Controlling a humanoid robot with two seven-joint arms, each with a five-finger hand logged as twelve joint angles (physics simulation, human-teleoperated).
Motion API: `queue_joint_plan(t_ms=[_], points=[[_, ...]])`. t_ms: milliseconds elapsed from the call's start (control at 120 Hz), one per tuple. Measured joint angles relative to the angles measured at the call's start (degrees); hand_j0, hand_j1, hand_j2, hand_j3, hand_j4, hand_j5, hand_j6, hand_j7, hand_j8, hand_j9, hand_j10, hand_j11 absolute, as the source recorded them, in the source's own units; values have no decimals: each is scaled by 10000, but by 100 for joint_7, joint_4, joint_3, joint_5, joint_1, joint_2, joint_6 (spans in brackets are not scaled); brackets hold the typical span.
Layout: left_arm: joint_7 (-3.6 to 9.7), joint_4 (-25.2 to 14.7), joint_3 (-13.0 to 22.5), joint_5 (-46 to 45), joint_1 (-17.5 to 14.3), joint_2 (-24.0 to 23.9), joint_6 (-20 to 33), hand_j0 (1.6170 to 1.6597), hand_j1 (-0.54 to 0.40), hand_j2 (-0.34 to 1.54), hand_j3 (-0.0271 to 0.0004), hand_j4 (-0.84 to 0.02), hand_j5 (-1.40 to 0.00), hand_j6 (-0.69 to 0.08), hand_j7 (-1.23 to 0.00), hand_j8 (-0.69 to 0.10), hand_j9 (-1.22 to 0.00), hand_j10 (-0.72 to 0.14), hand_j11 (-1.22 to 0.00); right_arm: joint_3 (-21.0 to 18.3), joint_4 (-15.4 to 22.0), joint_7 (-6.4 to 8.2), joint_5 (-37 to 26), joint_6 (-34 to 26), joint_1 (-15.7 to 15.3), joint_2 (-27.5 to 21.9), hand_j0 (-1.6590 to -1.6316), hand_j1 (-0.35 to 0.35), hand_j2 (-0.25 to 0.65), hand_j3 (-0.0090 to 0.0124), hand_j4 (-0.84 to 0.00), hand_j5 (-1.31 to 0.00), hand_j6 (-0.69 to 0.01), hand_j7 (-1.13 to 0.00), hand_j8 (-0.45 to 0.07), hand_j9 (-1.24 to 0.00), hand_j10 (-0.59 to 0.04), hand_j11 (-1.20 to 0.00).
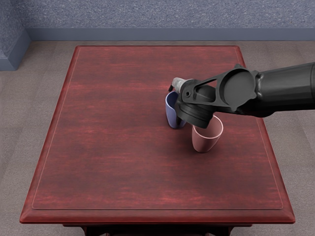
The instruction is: Pick up cup and place in cup with right hand
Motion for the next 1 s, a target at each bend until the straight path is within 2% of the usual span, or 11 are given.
queue_joint_plan(t_ms=[75, 200, 250, 292, 375, 433, 442, 458, 608, 867, 1000], points=[[0, 0, 0, 0, 0, 0, 0, 16581, 3443, 8, -1, -37, -51, -37, -51, -37, -51, -37, -51, 8, -37, -3, -47, 11, -32, 6, -16548, 61, -1020, 10, -3832, -5054, -3846, -5015, -3745, -5142, -3755, -5138], [0, 1, 0, 0, 0, 0, 0, 16581, 3443, 7, -1, -37, -50, -37, -50, -37, -51, -37, -51, 22, -67, -6, -58, 13, -57, 8, -16523, 600, 467, 12, -5055, -7099, -3817, -6854, -3088, -7089, -4160, -7069], [0, 2, -1, 1, 0, 0, 0, 16581, 3443, 7, 0, -38, -50, -37, -50, -37, -50, -36, -51, 32, -67, -8, -19, 3, -66, 6, -16512, 421, 1306, -14, -5511, -7593, -3641, -7397, -2842, -7637, -4262, -7641], [0, 1, 1, -1, 0, 0, 0, 16580, 3444, 6, 0, -38, -49, -38, -49, -38, -50, -37, -50, 45, -79, -10, -34, 17, -65, 3, -16504, -116, 1128, 16, -5685, -8117, -3887, -7750, -2833, -8087, -4069, -8065], [0, 2, 1, -1, 0, 0, 0, 16580, 3445, 5, 0, -38, -49, -38, -49, -38, -49, -38, -49, 135, -101, -3, -11, 26, -65, -52, -16503, -4, 382, 28, -4592, -8974, -3324, -8272, -2191, -8811, -3595, -8789], [0, 1, 0, 0, 0, 0, 0, 16581, 3444, 6, 0, -38, -49, -37, -49, -37, -49, -37, -49, 341, -97, 0, 9, 43, -68, -220, -16493, 430, -411, -31, -4101, -9302, -3106, -8539, -1758, -9078, -3584, -8985], [0, 1, 0, 1, 0, 0, 0, 16581, 3444, 6, 0, -38, -49, -37, -49, -37, -49, -37, -49, 370, -96, 2, 7, 54, -68, -243, -16496, 462, -578, 50, -4054, -9456, -2489, -8578, -1624, -9197, -3448, -9092], [0, 2, 0, 1, 0, 0, 0, 16581, 3444, 6, 0, -38, -49, -37, -49, -37, -49, -37, -49, 420, -95, 4, 11, 61, -68, -283, -16493, 564, -815, -6, -3874, -9617, -2400, -8661, -1369, -9301, -3212, -9157], [0, 0, -1, 0, 0, 0, 0, 16581, 3443, 7, -1, -37, -51, -37, -51, -37, -51, -37, -51, 691, -74, 4, 11, 112, -22, -596, -16451, 1157, -72, -23, -2944, -10532, -1746, -9201, -670, -10001, -2637, -9780], [0, 1, -1, 1, 0, 0, 0, 16581, 3442, 9, -2, -36, -53, -36, -52, -36, -53, -36, -53, 710, 438, 3, 68, 216, 630, -1303, -16415, 1452, 244, 15, -2276, -11137, -1096, -9544, -166, -10559, -1975, -10558], [0, 1, -1, 1, 0, 0, 0, 16581, 3441, 10, -2, -36, -53, -36, -53, -36, -53, -36, -53, 560, 1038, 5, 166, 211, 991, -1849, -16440, 1386, 255, 28, -2332, -11324, -1114, -9609, -185, -10646, -2027, -10790]])
